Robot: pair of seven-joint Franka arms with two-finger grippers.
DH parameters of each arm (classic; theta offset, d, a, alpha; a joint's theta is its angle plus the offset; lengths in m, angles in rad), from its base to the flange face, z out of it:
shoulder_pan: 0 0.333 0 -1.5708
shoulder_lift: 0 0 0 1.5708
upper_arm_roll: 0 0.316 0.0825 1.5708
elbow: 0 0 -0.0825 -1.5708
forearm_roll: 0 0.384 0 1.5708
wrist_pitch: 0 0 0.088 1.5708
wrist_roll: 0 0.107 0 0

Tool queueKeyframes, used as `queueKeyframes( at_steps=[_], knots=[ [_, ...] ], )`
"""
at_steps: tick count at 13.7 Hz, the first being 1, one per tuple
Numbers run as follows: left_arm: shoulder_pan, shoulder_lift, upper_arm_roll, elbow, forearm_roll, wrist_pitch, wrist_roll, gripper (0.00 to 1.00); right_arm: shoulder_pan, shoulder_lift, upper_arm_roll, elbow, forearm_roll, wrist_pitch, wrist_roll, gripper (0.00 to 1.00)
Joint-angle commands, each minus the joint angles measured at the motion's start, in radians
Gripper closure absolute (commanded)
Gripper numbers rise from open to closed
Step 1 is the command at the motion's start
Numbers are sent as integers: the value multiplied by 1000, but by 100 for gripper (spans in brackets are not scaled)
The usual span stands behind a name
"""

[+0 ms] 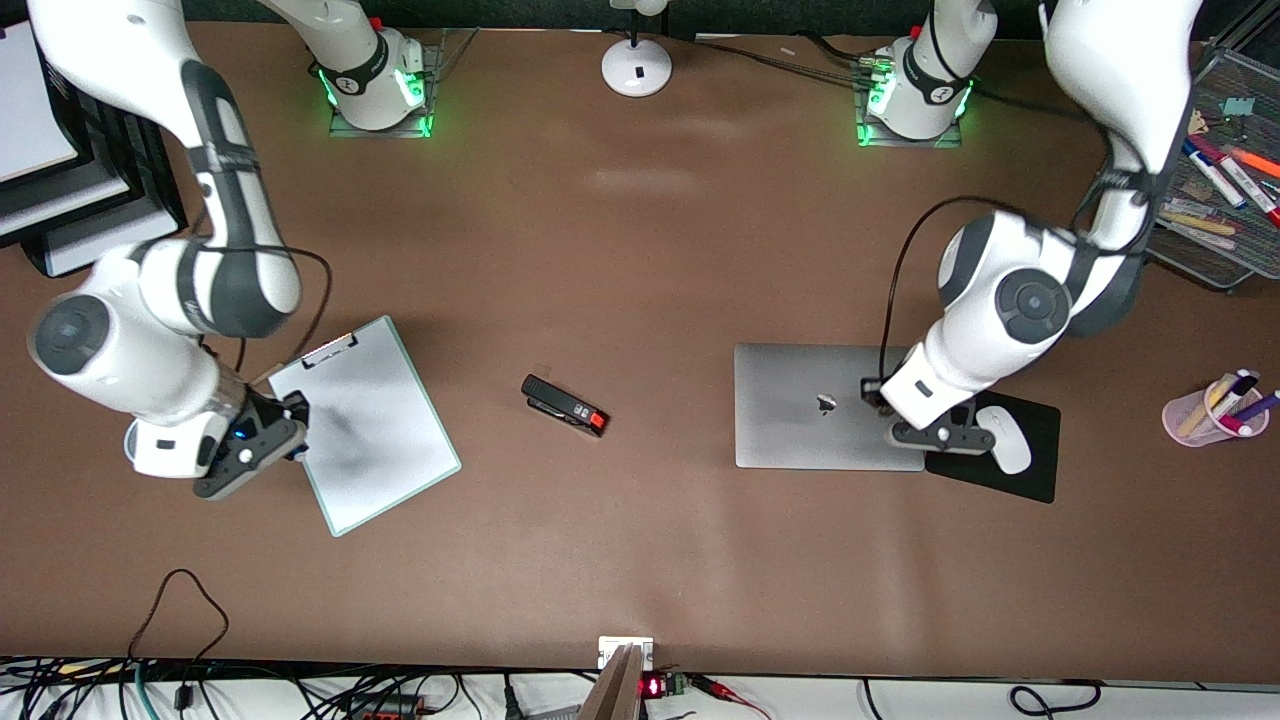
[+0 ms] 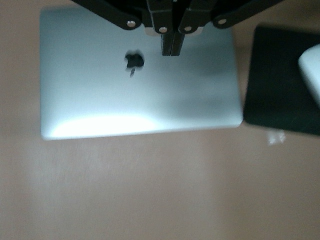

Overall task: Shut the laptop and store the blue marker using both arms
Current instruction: 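Raise the left gripper off the closed laptop while the right gripper carries the marker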

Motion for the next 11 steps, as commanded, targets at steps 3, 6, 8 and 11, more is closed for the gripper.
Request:
queueKeyframes(
  at_steps=[3, 6, 8, 11],
  knots=[
    [2, -176, -12, -20, 21, -276, 15, 100, -89, -35, 4, 20, 157, -21, -391, 95],
    [2, -267, -24, -8, 7, -434, 57, 99, -170, -34, 4, 52, 289, -76, -665, 95],
    [3, -322, -26, 3, -10, -528, 99, 81, -226, -26, 4, 100, 387, -169, -812, 95],
    [17, -351, -20, 64, -55, -625, 154, 0, -301, -12, 4, 140, 535, -284, -957, 95]
  ],
)
